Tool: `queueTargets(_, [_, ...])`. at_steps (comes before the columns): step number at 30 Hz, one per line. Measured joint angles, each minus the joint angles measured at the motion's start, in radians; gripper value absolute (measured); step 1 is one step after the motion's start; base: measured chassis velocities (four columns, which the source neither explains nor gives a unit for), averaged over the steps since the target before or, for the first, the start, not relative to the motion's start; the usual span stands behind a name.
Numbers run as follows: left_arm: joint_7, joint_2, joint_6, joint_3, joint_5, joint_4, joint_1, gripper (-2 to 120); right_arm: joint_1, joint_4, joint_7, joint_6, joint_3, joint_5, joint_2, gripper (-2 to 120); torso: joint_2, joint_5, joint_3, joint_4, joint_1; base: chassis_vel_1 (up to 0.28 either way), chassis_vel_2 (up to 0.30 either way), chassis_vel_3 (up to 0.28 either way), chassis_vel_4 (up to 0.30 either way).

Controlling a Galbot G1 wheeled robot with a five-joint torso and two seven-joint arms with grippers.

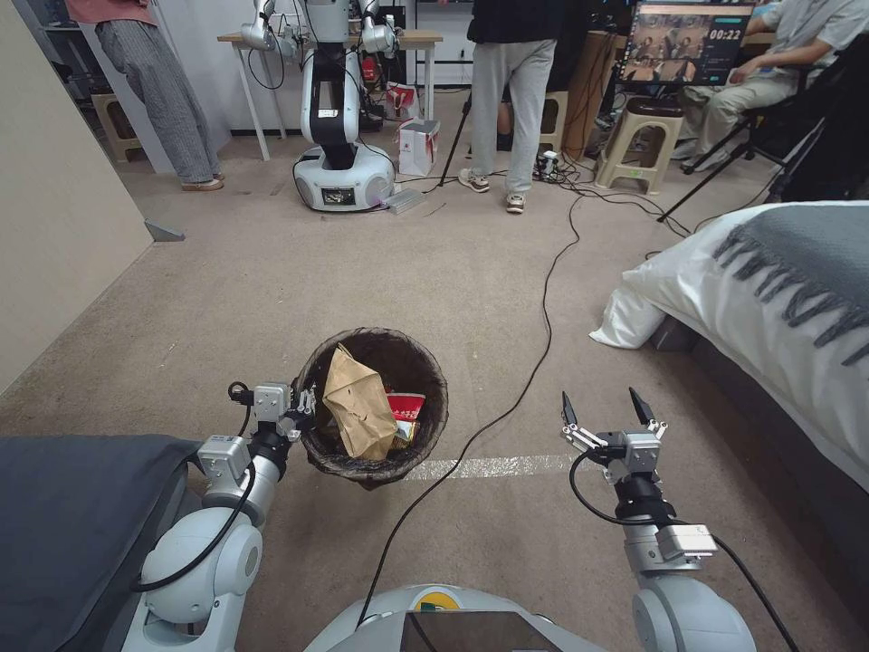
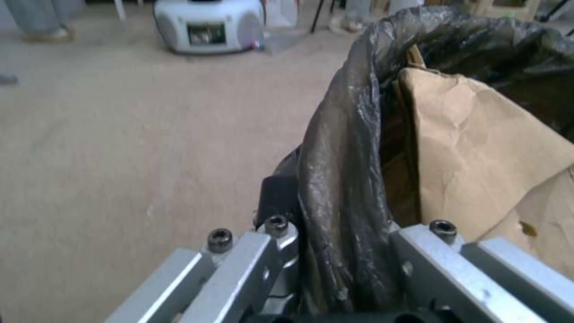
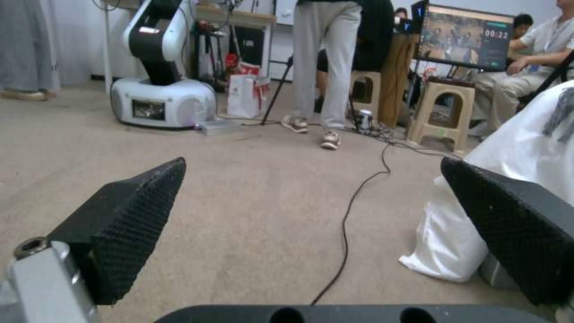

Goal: Pick up the trash bin, then pick up the garbage from the floor and place it into the trash bin.

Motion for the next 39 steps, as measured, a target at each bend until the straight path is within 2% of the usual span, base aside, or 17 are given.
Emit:
queueTargets(2, [-0.015, -0.001, 0.062, 0.006, -0.031, 0.000, -0.009, 7, 0.000, -0.001, 0.000, 0.000, 0.000, -0.001, 0.001, 100, 0.000, 0.0000, 0.000, 0.0001, 0.000, 0.000, 0.000, 0.000, 0.000])
queueTargets(3, [-0.015, -0.001, 0.062, 0.006, -0.031, 0.000, -0.009, 7, 0.000, -0.001, 0.000, 0.000, 0.000, -0.001, 0.001, 100, 0.000, 0.0000, 0.000, 0.0001, 0.000, 0.000, 0.000, 0.000, 0.000])
queueTargets(5, [-0.035, -0.002, 0.122, 0.010, -0.076, 0.001, -0.026, 7, -0.001, -0.003, 0.001, 0.001, 0.001, -0.001, 0.003, 100, 0.000, 0.0000, 0.000, 0.0001, 0.000, 0.000, 0.000, 0.000, 0.000])
queueTargets(7, [-0.048, -0.001, 0.141, 0.012, -0.097, 0.004, -0.033, 7, -0.001, -0.004, 0.001, 0.002, 0.001, -0.001, 0.004, 100, 0.000, 0.0000, 0.000, 0.0000, 0.000, 0.000, 0.000, 0.000, 0.000])
queueTargets(9, [-0.094, 0.000, 0.184, 0.022, -0.151, 0.024, -0.057, 7, -0.004, -0.008, 0.001, 0.006, 0.003, -0.002, 0.006, 100, 0.000, 0.0000, 0.000, 0.0000, 0.000, 0.000, 0.000, 0.000, 0.000])
queueTargets(10, [-0.094, 0.000, 0.184, 0.022, -0.151, 0.024, -0.057, 7, -0.004, -0.008, 0.001, 0.006, 0.003, -0.002, 0.006, 100, 0.000, 0.0000, 0.000, 0.0000, 0.000, 0.000, 0.000, 0.000, 0.000])
queueTargets(11, [-0.129, 0.001, 0.205, 0.027, -0.190, 0.043, -0.070, 7, -0.006, -0.010, 0.001, 0.008, 0.004, -0.002, 0.006, 100, 0.000, 0.0000, 0.000, 0.0000, 0.000, 0.000, 0.000, 0.000, 0.000])
queueTargets(13, [-0.147, 0.002, 0.214, 0.029, -0.209, 0.054, -0.076, 7, -0.007, -0.011, 0.002, 0.010, 0.004, -0.002, 0.007, 100, 0.000, 0.0000, 0.000, 0.0000, 0.000, 0.000, 0.000, 0.000, 0.000])
queueTargets(14, [-0.177, 0.002, 0.221, 0.032, -0.228, 0.076, -0.086, 7, -0.007, -0.012, 0.002, 0.012, 0.005, -0.003, 0.007, 100, 0.000, 0.0000, 0.000, 0.0000, 0.000, 0.000, 0.000, 0.000, 0.000])
queueTargets(20, [-0.218, -0.005, 0.205, 0.030, -0.248, 0.164, -0.108, 7, -0.007, -0.013, 0.002, 0.014, 0.002, -0.004, 0.009, 100, 0.000, -0.0001, 0.000, 0.0000, 0.000, 0.000, 0.000, 0.000, 0.000])
queueTargets(23, [-0.237, -0.011, 0.173, 0.020, -0.249, 0.228, -0.121, 7, -0.002, -0.015, 0.002, 0.014, -0.003, -0.006, 0.009, 100, 0.000, -0.0001, 0.000, 0.0001, 0.000, 0.000, 0.000, 0.000, 0.000])
queueTargets(30, [-0.255, -0.009, 0.139, -0.005, -0.251, 0.287, -0.134, 7, 0.000, -0.016, 0.002, 0.013, -0.003, -0.007, 0.000, 100, 0.000, -0.0002, 0.000, 0.0001, 0.000, 0.000, 0.000, 0.000, 0.000])
queueTargets(39, [-0.266, -0.006, 0.124, -0.017, -0.261, 0.325, -0.139, 7, 0.000, -0.021, 0.001, 0.013, -0.003, -0.007, -0.005, 100, 0.000, 0.0003, 0.000, 0.0002, 0.000, 0.000, 0.000, 0.000, 0.000])
